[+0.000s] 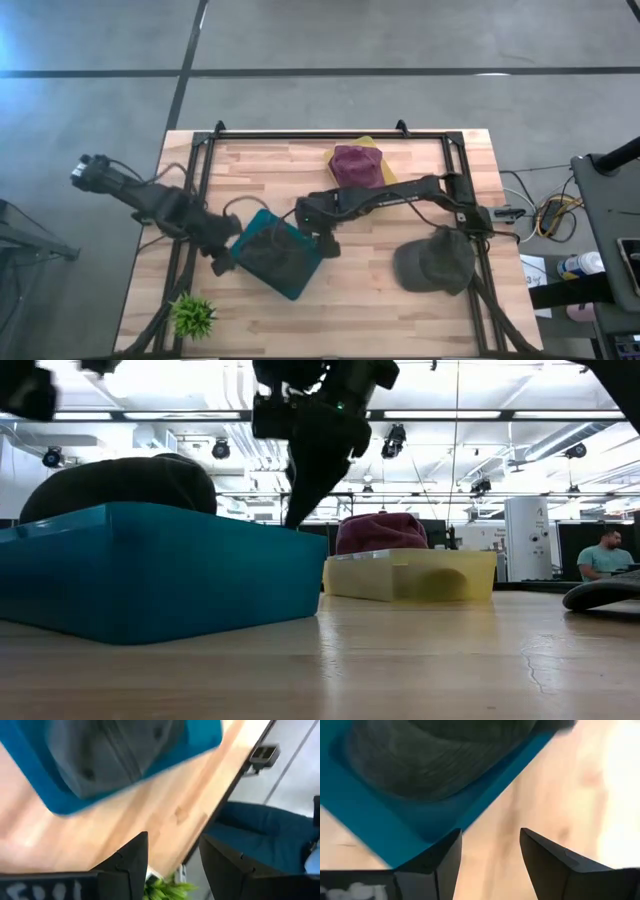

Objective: Pick & Place hat
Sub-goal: Adjust the blue bin

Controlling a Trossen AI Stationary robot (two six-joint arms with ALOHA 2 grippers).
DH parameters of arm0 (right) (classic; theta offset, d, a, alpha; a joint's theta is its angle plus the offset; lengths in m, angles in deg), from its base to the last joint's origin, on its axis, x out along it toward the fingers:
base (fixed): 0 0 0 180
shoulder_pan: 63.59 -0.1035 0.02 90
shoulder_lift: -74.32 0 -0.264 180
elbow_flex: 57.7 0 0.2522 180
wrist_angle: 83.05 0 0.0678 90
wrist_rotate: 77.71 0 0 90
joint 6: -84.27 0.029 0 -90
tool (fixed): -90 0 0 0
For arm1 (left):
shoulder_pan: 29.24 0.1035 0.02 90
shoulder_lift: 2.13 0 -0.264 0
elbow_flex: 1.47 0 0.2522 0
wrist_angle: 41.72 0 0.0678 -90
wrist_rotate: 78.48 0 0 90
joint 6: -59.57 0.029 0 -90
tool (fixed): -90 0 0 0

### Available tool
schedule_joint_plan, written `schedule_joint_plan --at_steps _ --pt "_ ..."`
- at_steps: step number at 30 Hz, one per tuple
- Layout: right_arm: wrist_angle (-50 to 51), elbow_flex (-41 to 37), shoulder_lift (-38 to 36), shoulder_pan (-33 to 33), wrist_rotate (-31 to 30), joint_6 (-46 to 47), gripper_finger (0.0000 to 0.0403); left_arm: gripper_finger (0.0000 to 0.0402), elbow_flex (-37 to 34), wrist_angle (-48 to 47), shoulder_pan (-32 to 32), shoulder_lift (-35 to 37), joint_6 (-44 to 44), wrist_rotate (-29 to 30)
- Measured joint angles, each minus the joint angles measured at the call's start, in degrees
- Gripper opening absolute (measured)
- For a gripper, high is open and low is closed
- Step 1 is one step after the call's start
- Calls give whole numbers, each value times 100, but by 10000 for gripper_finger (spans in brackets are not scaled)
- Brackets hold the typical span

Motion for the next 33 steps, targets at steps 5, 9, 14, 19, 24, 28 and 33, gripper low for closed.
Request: schedule_joint_plan --at_steps 5,9,14,19,24,28,33 --pt "76 -32 20 -50 176 1154 196 170 -667 1274 -697 -194 -774 56" --pt "83 -62 20 -93 177 1658 196 170 -1340 2288 -963 -443 -1253 316" --pt "189 -78 22 -153 198 1882 196 170 -2114 3129 -986 -720 -1584 450" --pt "439 -102 22 -226 237 2041 196 170 -2468 3205 -896 -771 -1564 1198" --pt "559 -189 23 -271 232 2192 196 170 -2541 3118 -545 -725 -1011 1923" --pt "567 -196 -35 -409 -32 2193 196 170 -2543 2904 36 -610 -321 2404" --pt "691 -198 -468 -604 -879 2065 196 170 -2469 2748 901 -402 806 2753"
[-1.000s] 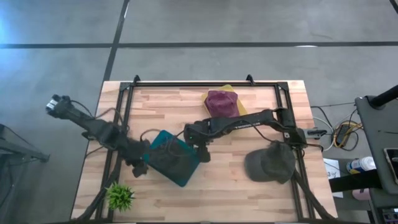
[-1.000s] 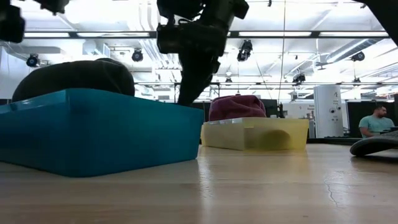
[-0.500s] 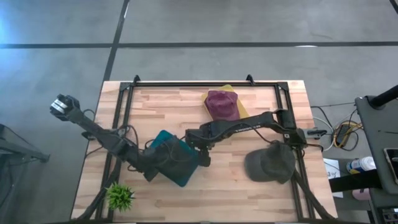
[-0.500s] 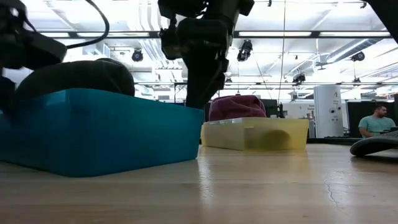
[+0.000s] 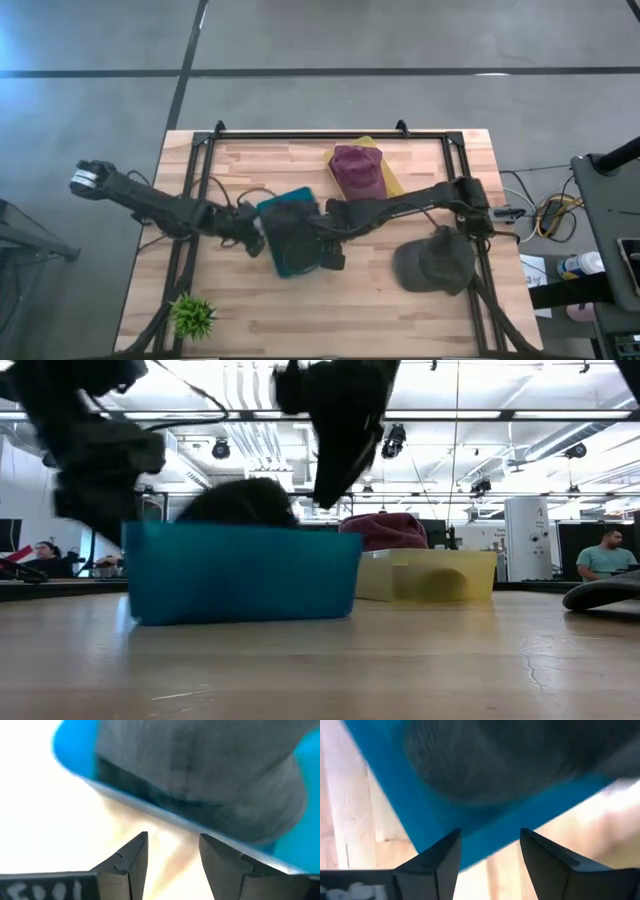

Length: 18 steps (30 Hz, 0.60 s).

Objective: Pick & Place hat
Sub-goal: Adjust the blue bin, then put the black cap into the blue bin

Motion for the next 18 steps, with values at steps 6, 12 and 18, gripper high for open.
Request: schedule_joint_plan --at_steps 6,12,18 --pt "559 -487 -891 -282 -580 692 196 170 491 -654 660 329 915 204" --pt "836 -1825 -1889 -885 -539 2816 196 170 1277 -547 469 607 957 -307" --pt "1058 -2930 -2474 -1814 27 5325 196 170 1605 982 210 420 783 -1427"
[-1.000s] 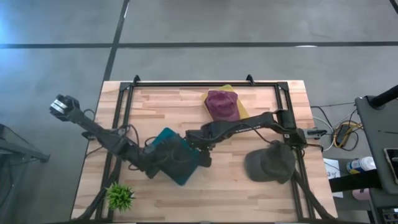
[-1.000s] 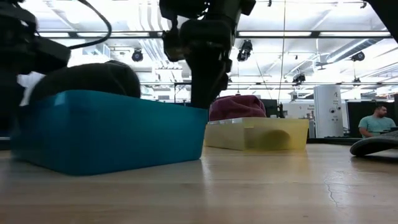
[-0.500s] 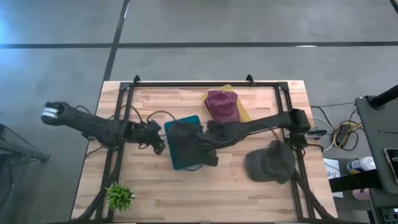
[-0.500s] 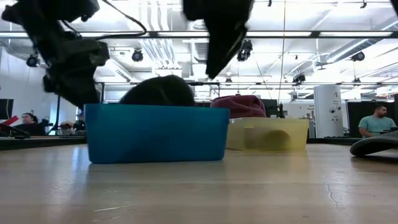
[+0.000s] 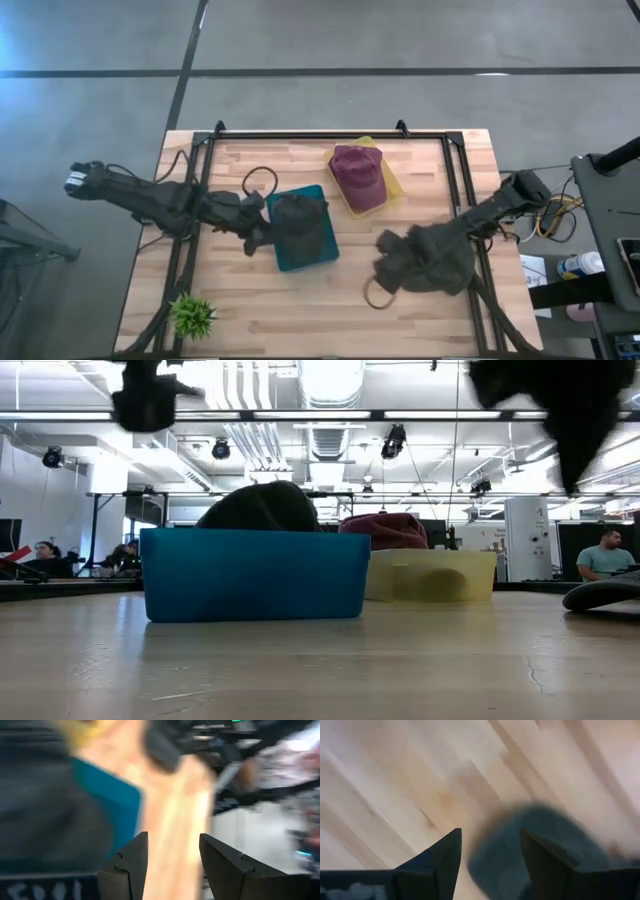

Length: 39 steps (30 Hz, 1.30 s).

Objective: Pick & Place hat
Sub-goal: Put the black cap into the blue bin

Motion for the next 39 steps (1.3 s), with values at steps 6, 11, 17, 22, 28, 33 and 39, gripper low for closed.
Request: schedule_joint_plan --at_steps 6,11,17,22,28,33,39 --pt "574 -330 -182 -823 120 1939 196 170 0 1385 -232 -729 -372 -1155" --pt "1478 -376 -184 -1324 401 3382 196 170 110 2041 -593 -1690 -626 -1642" --pt "1461 -683 -184 -1773 784 4129 196 170 836 2125 -903 -2846 18 -1573" --pt "715 -1274 -181 -1903 787 4091 196 170 1476 2021 -911 -3724 294 -1551" --pt "-234 -1816 -181 -1885 686 3650 196 170 1985 1835 -916 -4676 407 -1433" --pt "-1316 -2021 -187 -1885 236 3267 196 170 2268 1280 -790 -5133 574 -1051" --pt "-1709 -1998 -183 -1822 -391 3171 196 170 2388 -191 -520 -4924 1350 -48"
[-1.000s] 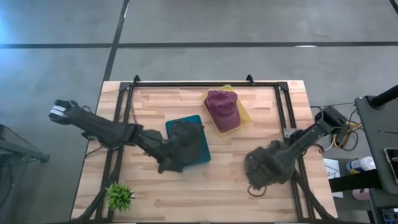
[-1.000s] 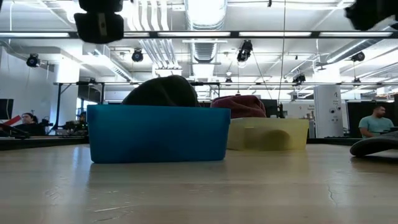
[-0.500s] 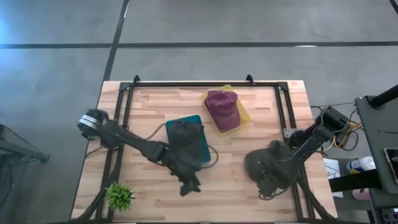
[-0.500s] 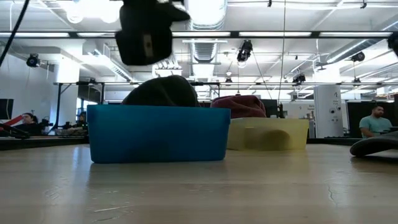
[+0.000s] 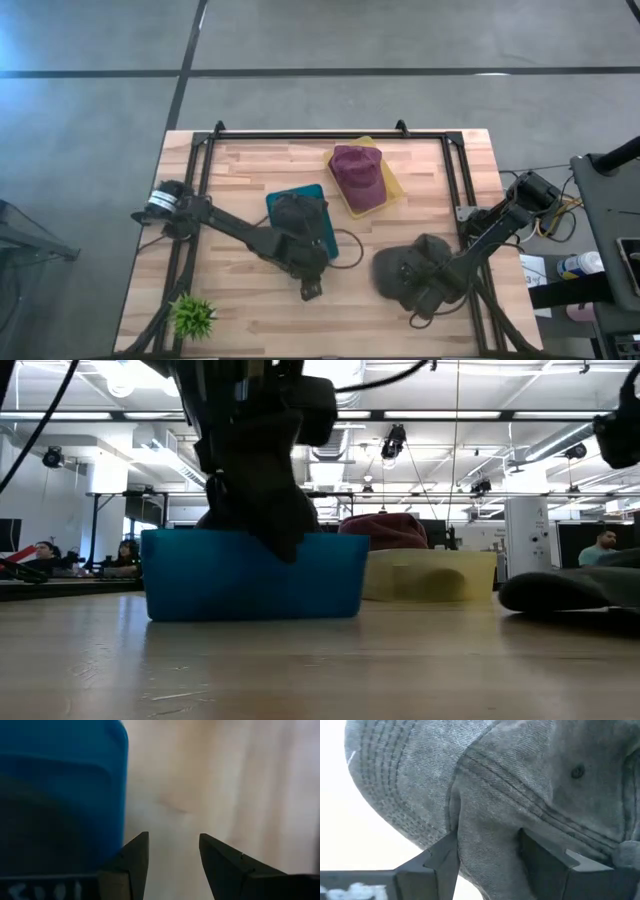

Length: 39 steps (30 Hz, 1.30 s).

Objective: Pick & Place hat
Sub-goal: Put the black cap into the blue bin

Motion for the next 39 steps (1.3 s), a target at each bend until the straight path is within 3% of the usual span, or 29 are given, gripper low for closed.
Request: schedule_joint_plan --at_steps 4,7,15,20,26,31,39 --pt "-370 63 4 35 -212 -573 196 170 -4 -662 317 269 189 647" --pt "-894 68 4 80 -247 -1054 196 170 21 -627 462 520 5 738" --pt "-1281 265 4 124 -1020 -1374 190 170 194 372 231 872 -1635 326" --pt "-1265 260 81 197 -857 -1409 187 170 176 791 15 534 -2537 312" --pt "-1010 250 309 186 -864 -873 185 170 175 1630 -141 -53 -3605 949" --pt "-1278 250 487 153 -904 -1009 184 170 197 2352 -169 -605 -4312 1039" --pt "-1848 247 608 151 -950 -1361 184 170 225 2564 -183 -1216 -4800 1030"
